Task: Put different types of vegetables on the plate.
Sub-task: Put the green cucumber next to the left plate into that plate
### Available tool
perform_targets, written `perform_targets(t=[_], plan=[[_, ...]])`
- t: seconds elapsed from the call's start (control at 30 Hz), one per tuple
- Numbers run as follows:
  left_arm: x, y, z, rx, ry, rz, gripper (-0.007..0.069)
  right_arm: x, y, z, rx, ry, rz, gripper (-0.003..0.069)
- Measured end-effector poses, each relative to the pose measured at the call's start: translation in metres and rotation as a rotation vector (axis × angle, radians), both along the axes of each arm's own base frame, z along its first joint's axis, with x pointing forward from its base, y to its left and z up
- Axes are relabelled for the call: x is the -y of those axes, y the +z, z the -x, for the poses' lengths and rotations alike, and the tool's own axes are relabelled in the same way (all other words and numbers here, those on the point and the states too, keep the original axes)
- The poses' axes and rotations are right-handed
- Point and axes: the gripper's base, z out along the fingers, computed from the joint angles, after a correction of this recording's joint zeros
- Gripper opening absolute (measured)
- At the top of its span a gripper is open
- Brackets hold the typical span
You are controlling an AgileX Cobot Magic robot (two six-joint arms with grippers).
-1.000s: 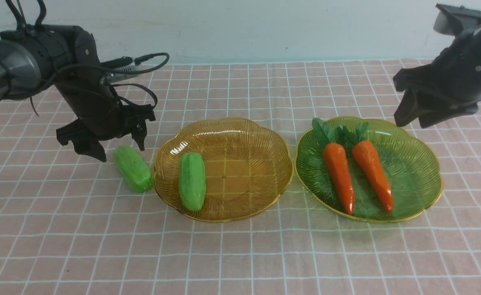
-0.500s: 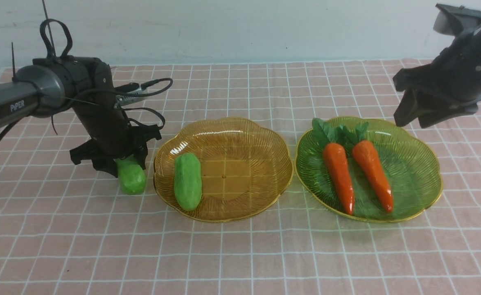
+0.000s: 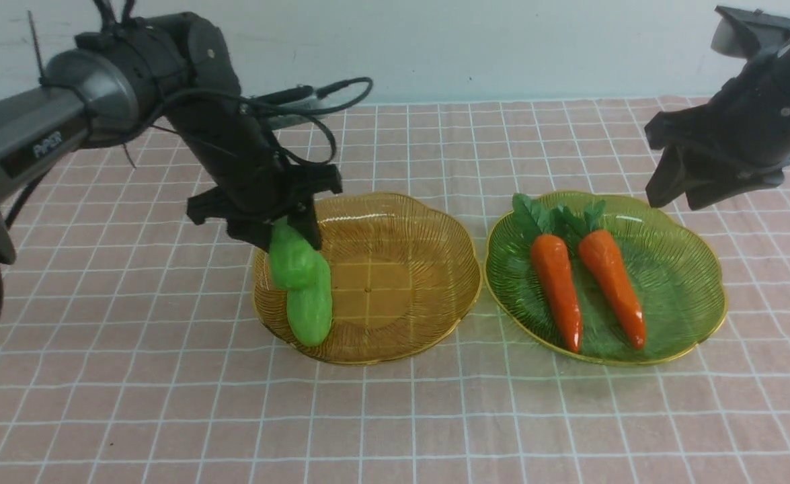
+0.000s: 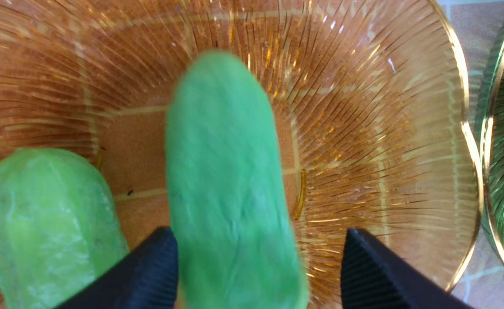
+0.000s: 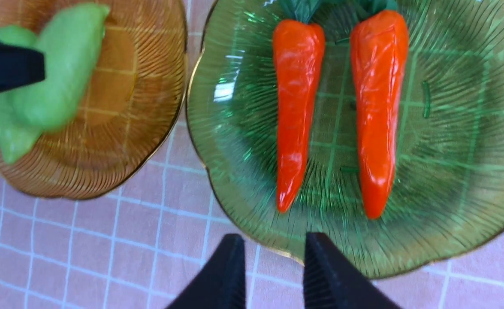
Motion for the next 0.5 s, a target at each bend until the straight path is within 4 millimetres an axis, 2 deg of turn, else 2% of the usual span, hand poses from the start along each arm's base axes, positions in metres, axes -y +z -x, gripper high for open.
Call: perform_targets(t=[0.03,0.2,0.27,0.33,0.43,0.5], plan=[[0.0,0.0,0.0,0.0,-0.001,-0.002,0.0462,0.002,0.009,0.012,0.025,0.009,0.006,0.0149],[0.0,0.0,0.0,-0.003,-0.002,-0.003,0.0462,0.009,0.032,0.054,0.103,0.02,0.038,0.007],[0.0,0.0,0.0,-0.003,-0.002,-0.003,0.0462,0.014,0.041,0.077,0.141,0.021,0.054,0.0049],[0.0,0.0,0.0,-0.003,-0.002,-0.003,0.0462,0.02,0.049,0.111,0.192,0.024,0.08,0.0028],[0.0,0.0,0.0,-0.003,-0.002,-0.003,0.0457,0.027,0.05,0.149,0.248,0.026,0.113,0.0018],[0.0,0.0,0.0,-0.003,-0.003,-0.003,0.0434,0.033,0.044,0.177,0.368,0.001,0.123,0.0016]])
